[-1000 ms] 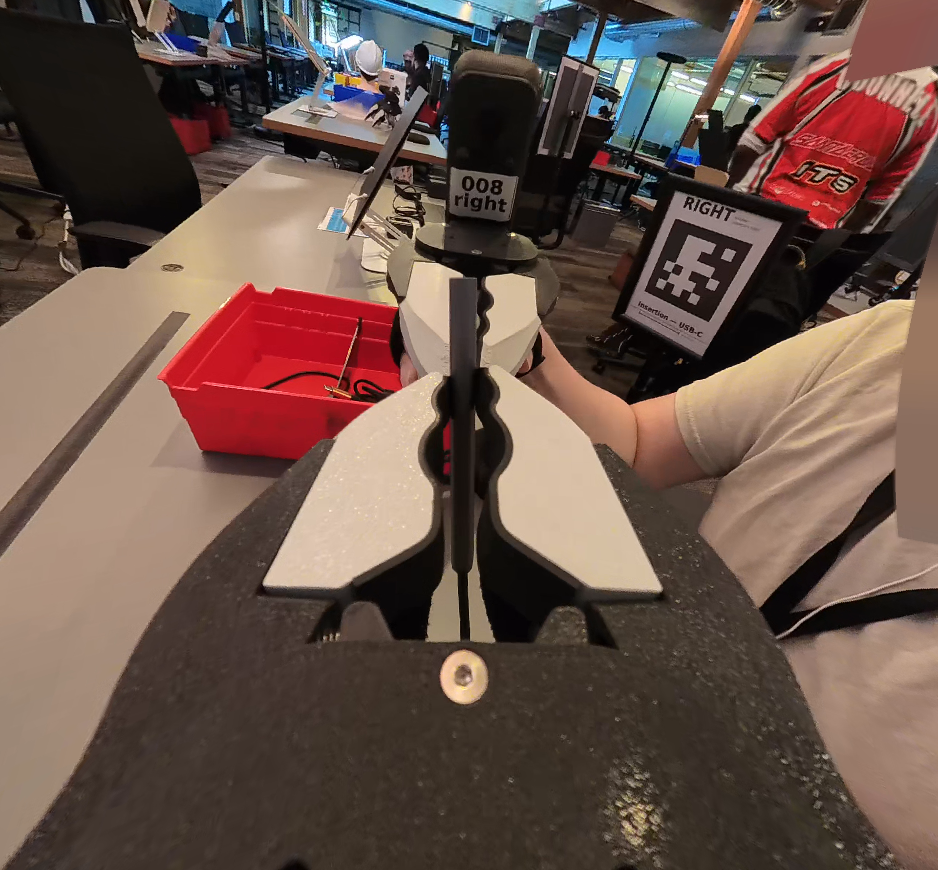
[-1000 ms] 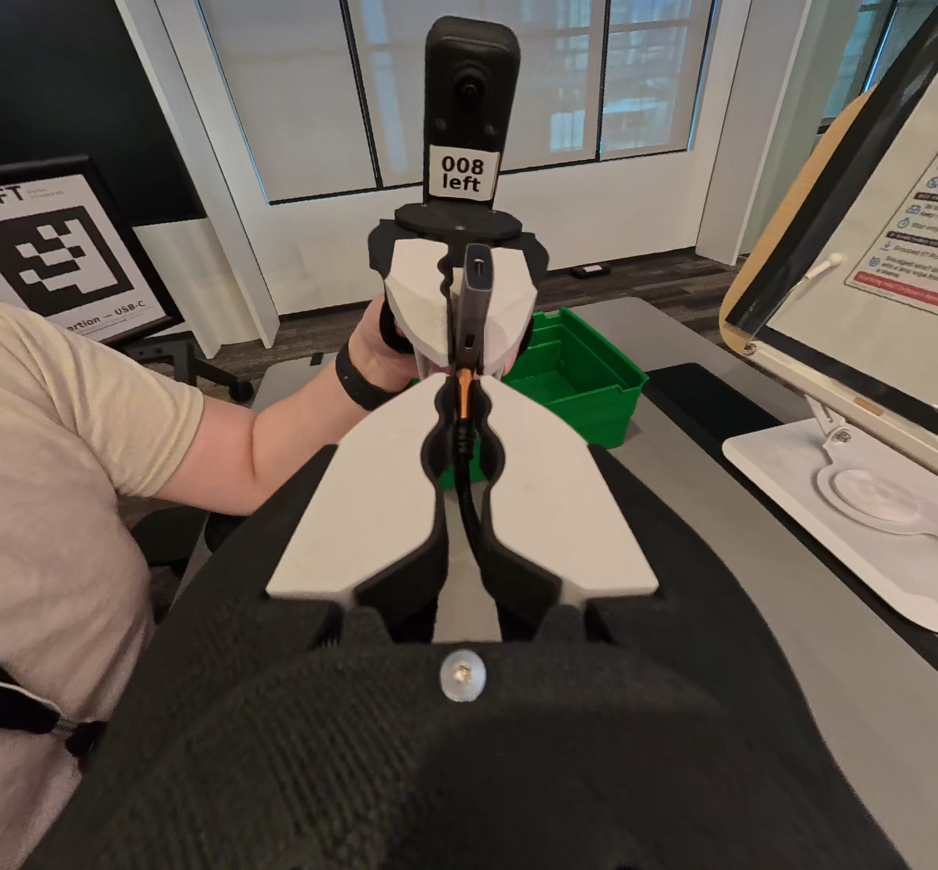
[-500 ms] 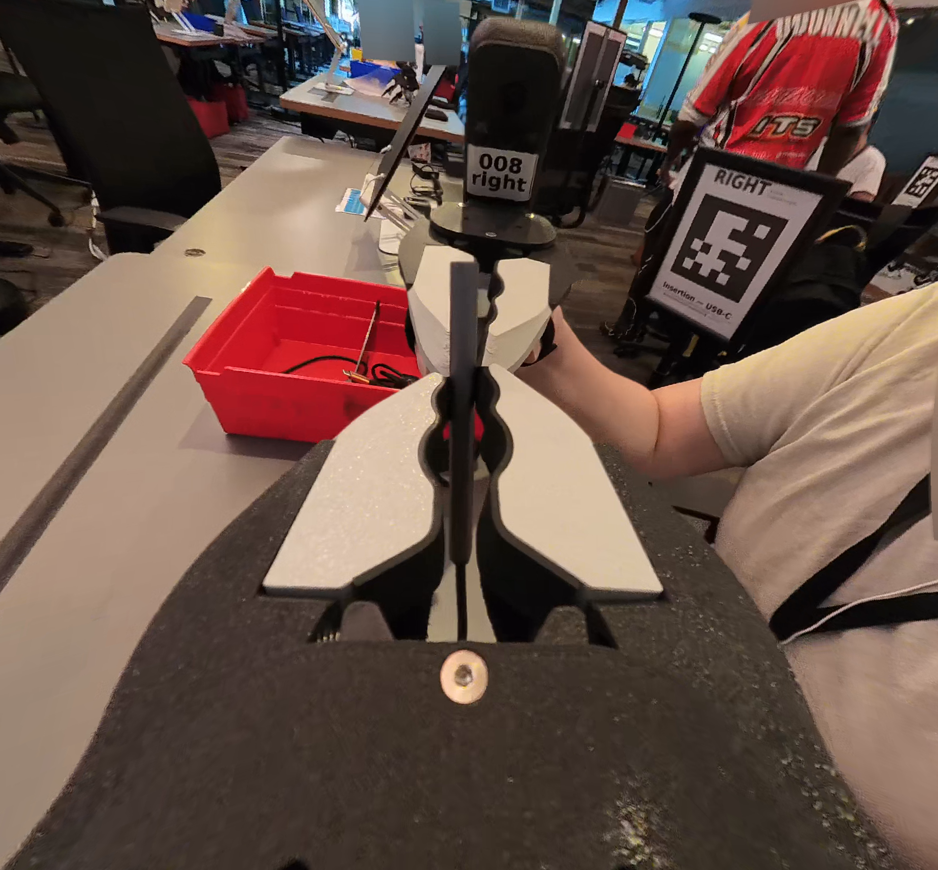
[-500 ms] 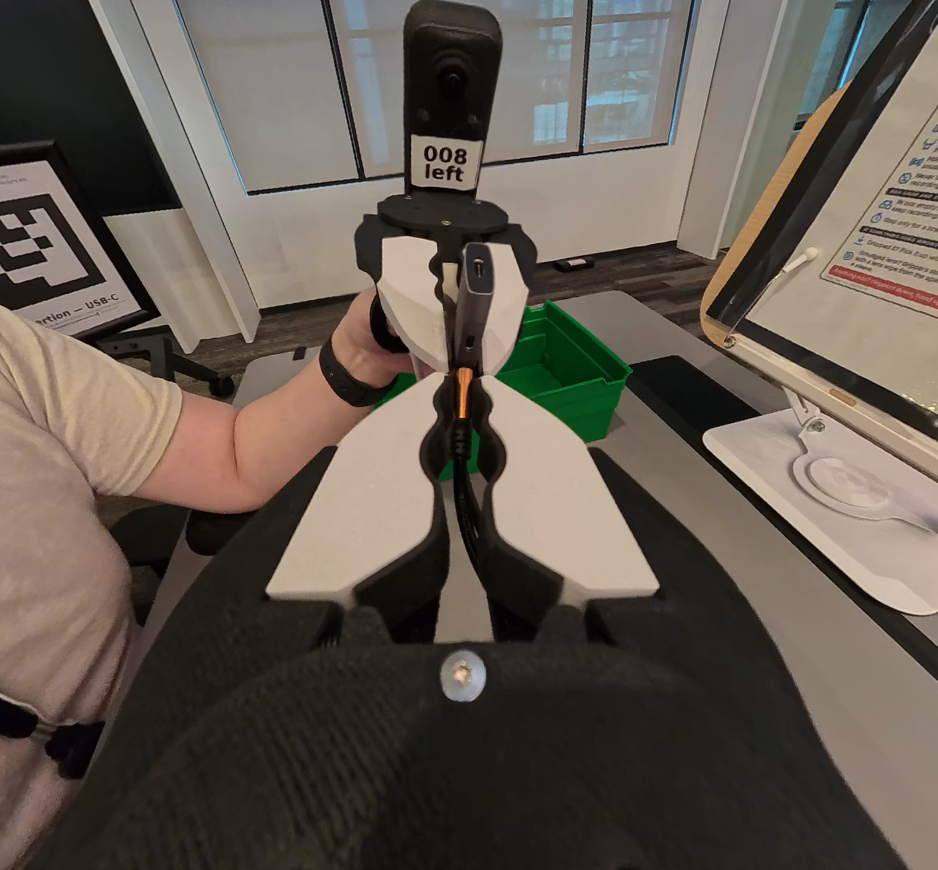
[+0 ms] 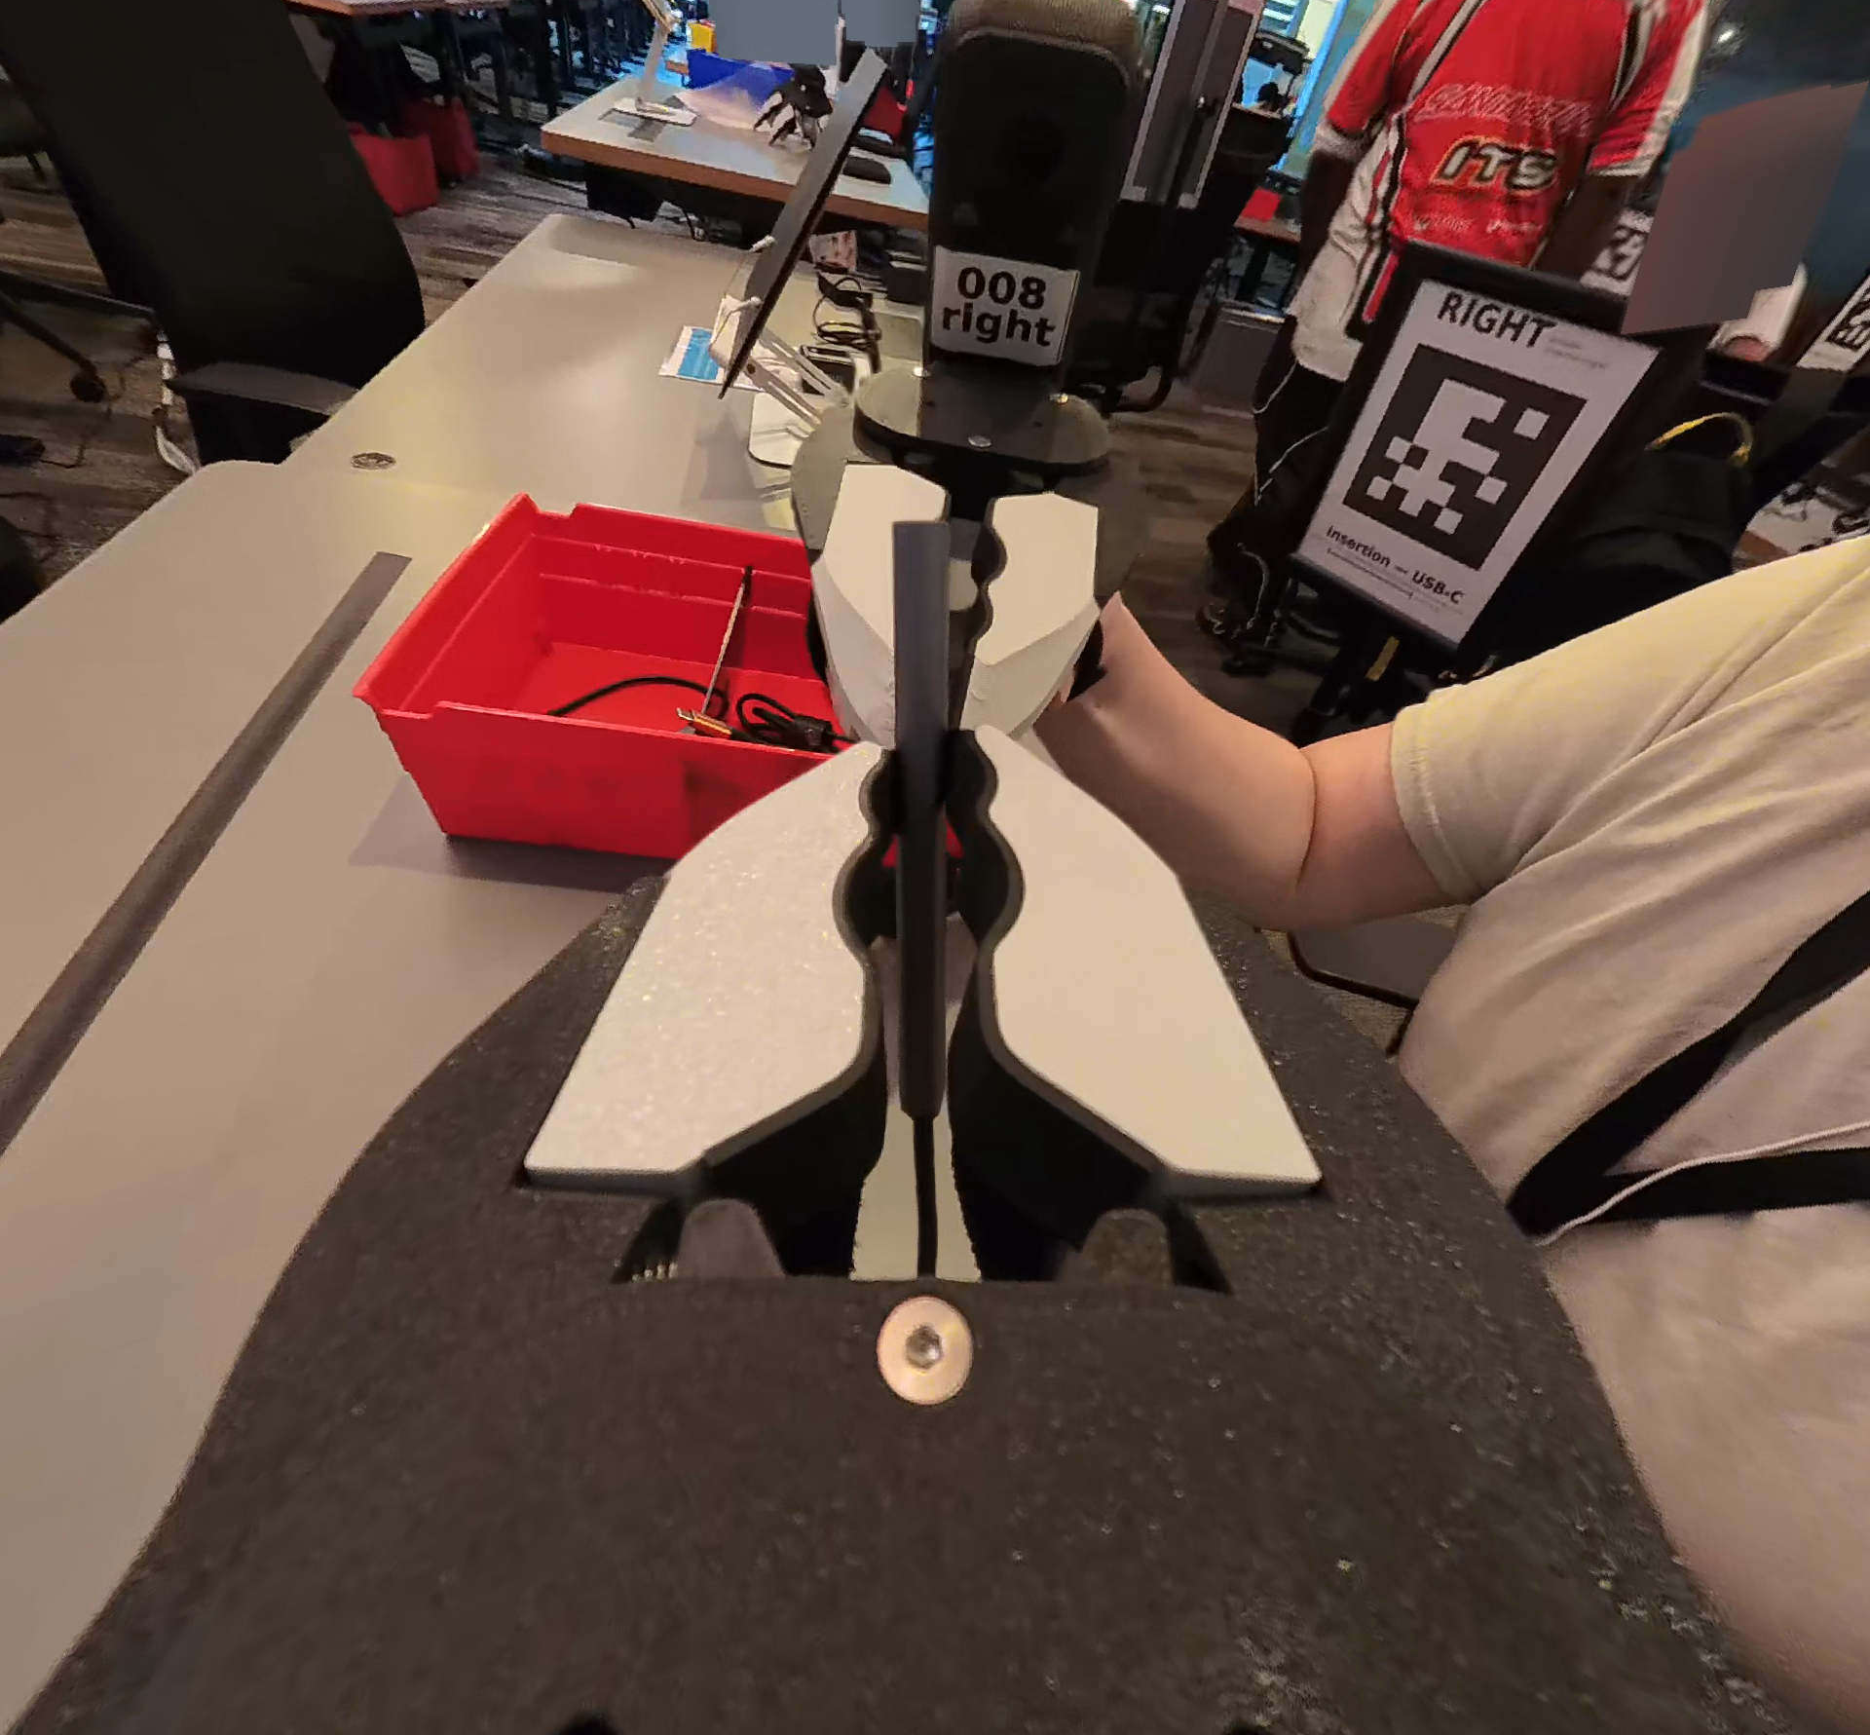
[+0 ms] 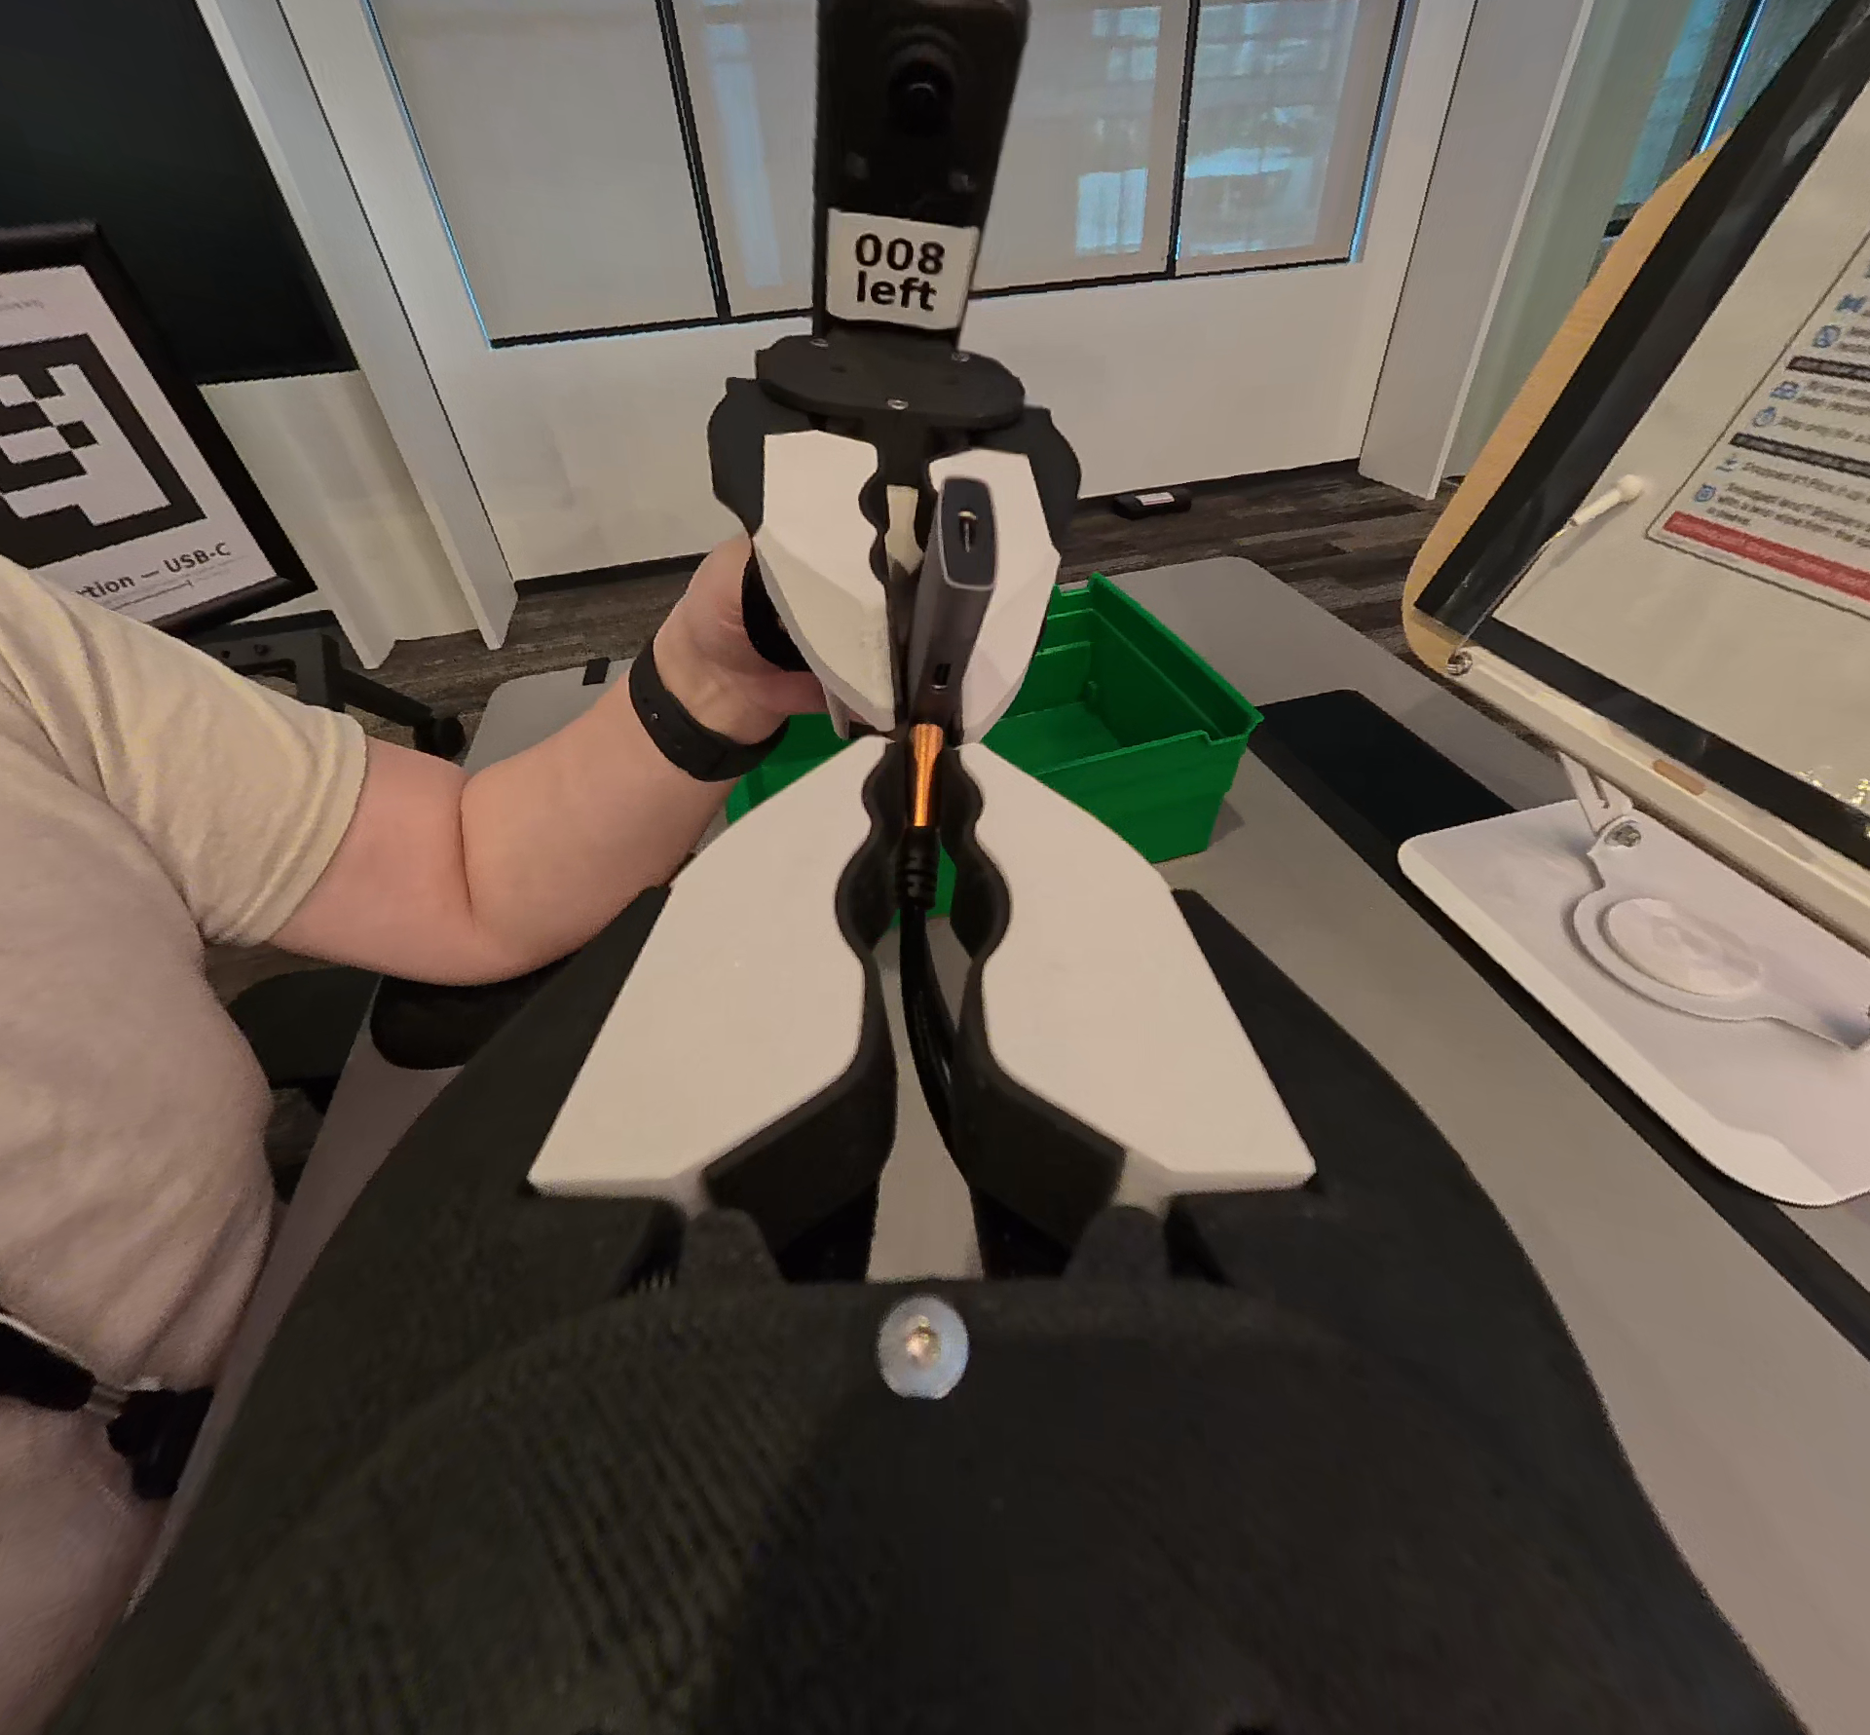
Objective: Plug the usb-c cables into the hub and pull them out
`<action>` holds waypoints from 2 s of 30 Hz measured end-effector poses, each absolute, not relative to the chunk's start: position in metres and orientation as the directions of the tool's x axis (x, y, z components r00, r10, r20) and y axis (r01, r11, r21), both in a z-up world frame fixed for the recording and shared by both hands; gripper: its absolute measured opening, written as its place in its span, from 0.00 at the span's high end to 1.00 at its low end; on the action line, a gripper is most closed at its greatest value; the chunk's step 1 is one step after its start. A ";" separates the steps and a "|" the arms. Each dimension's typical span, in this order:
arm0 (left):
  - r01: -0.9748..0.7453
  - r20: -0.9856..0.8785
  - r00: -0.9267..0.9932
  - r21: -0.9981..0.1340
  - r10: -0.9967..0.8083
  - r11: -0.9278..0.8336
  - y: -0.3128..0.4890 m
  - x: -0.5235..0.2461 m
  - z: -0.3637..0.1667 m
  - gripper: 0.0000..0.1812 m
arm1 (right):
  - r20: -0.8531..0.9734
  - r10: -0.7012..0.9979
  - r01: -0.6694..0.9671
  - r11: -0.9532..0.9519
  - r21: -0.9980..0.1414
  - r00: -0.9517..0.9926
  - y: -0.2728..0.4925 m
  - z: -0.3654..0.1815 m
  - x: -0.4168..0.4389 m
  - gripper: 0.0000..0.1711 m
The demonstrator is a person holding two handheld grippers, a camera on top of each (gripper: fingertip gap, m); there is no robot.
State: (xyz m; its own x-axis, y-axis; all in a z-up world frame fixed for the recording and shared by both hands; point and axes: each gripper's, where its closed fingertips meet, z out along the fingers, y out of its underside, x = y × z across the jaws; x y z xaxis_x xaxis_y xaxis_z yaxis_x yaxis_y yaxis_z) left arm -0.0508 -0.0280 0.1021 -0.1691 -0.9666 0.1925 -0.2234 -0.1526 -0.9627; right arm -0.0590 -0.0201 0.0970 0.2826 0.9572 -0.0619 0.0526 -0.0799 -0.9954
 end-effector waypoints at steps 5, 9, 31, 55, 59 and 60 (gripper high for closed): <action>-0.229 0.195 -0.180 -0.961 -0.964 -0.152 -0.031 -0.048 0.102 0.95 | -0.055 0.956 0.083 -0.082 -0.993 0.289 -0.023 0.097 -0.056 0.95; -0.109 0.181 -0.037 -0.978 -0.983 -0.176 -0.003 -0.076 0.122 0.94 | -0.031 0.920 0.101 -0.077 -0.992 0.390 -0.015 0.100 -0.020 0.95; 0.019 0.253 -0.130 -0.966 -0.959 -0.257 -0.024 -0.130 0.162 0.95 | 0.253 0.752 0.062 0.272 -0.960 0.609 -0.076 0.216 0.065 0.96; -0.010 0.214 -0.327 -0.975 -0.921 -0.224 -0.055 -0.103 0.158 0.95 | 0.077 0.962 0.771 -0.159 -0.617 0.260 -0.028 -0.065 0.139 0.95; -0.031 0.222 -0.331 -0.974 -0.917 -0.225 -0.058 -0.099 0.155 0.95 | 0.026 0.937 0.752 -0.263 -0.604 0.349 -0.019 -0.091 0.140 0.90; -0.036 0.224 -0.335 -0.974 -0.915 -0.225 -0.058 -0.098 0.154 0.95 | 0.024 0.931 0.736 -0.272 -0.619 0.365 -0.018 -0.088 0.139 0.86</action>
